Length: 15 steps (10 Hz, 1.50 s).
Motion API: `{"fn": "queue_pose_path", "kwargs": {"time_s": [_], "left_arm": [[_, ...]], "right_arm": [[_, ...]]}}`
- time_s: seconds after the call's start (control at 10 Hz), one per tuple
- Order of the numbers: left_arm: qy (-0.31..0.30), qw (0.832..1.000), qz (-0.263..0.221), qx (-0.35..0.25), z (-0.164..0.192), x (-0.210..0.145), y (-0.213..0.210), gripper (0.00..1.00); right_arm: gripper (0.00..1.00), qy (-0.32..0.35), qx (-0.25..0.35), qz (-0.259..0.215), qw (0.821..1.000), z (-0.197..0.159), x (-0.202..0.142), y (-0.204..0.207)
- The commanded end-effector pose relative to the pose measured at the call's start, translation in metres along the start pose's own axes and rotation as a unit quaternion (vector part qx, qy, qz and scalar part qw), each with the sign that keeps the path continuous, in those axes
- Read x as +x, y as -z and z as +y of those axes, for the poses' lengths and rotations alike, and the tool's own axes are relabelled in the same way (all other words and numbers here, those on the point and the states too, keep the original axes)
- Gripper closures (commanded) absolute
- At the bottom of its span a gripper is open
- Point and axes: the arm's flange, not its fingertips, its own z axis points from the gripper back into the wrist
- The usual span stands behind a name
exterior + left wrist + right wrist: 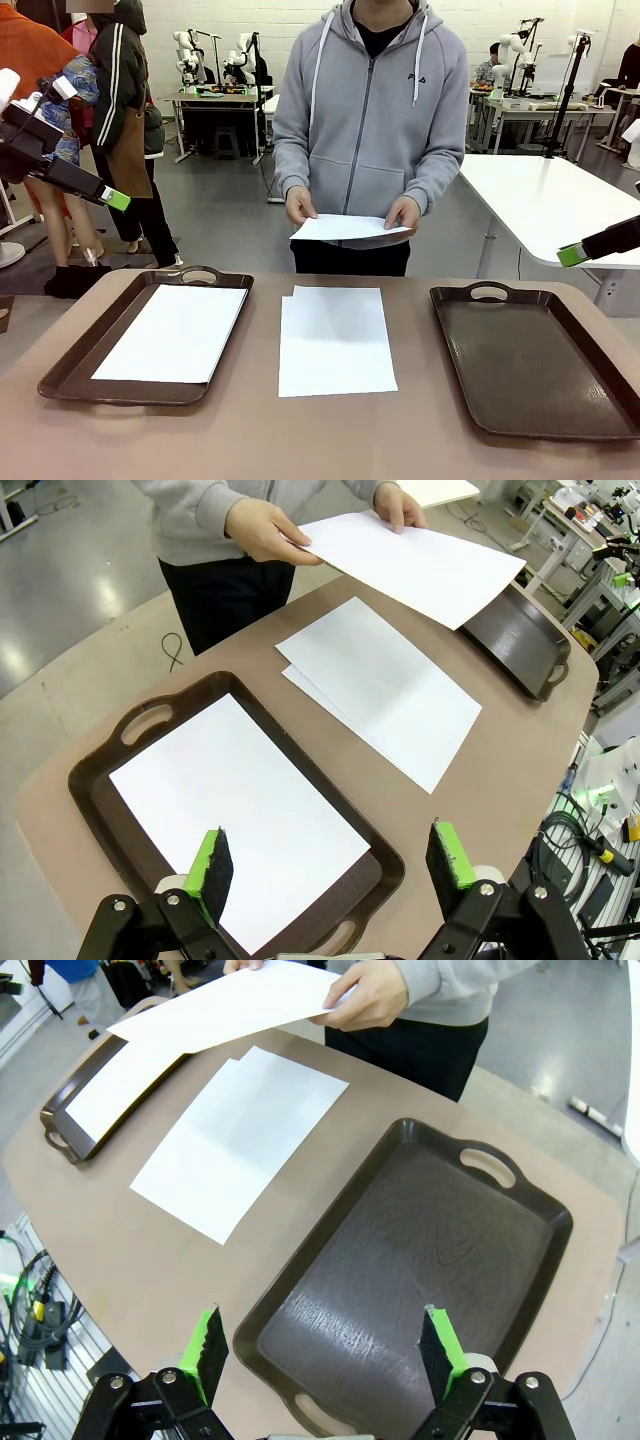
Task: Sort the A4 documents.
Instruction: Receive the A4 Paper.
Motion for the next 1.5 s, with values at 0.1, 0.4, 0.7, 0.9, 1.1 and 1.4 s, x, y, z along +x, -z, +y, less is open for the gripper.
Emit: {"fn": "queue_pose_path", "kwargs": {"time_s": [0.1, 0.4, 0.7, 0.9, 1.1, 1.4], "left_arm": [[0.001, 1.0, 0.0, 0.001, -0.0005, 0.0002, 0.0, 0.0], [0.001, 1.0, 0.0, 0.001, -0.0005, 0.0002, 0.0, 0.0], [0.001, 1.0, 0.0, 0.001, -0.0005, 0.0002, 0.0, 0.0], [0.001, 1.0, 0.0, 0.001, -0.0005, 0.0002, 0.0, 0.0], [0.001, 1.0, 0.0, 0.001, -0.0005, 0.0002, 0.0, 0.0], [0.001, 1.0, 0.0, 0.001, -0.0005, 0.0002, 0.0, 0.0]], "right_arm": [[0.0, 0.002, 0.01, -0.002, 1.0, -0.0015, -0.0005, 0.0023], [0.0, 0.002, 0.01, -0.002, 1.0, -0.0015, -0.0005, 0.0023], [0.0, 0.002, 0.01, -0.002, 1.0, -0.0015, -0.0005, 0.0023], [0.0, 0.002, 0.01, -0.002, 1.0, -0.0015, -0.0005, 0.0023], [0.0, 0.002, 0.01, -0.002, 1.0, -0.0015, -0.0005, 0.0023], [0.0, 0.002, 0.01, -0.002, 1.0, -0.0015, -0.0005, 0.0023]]}}
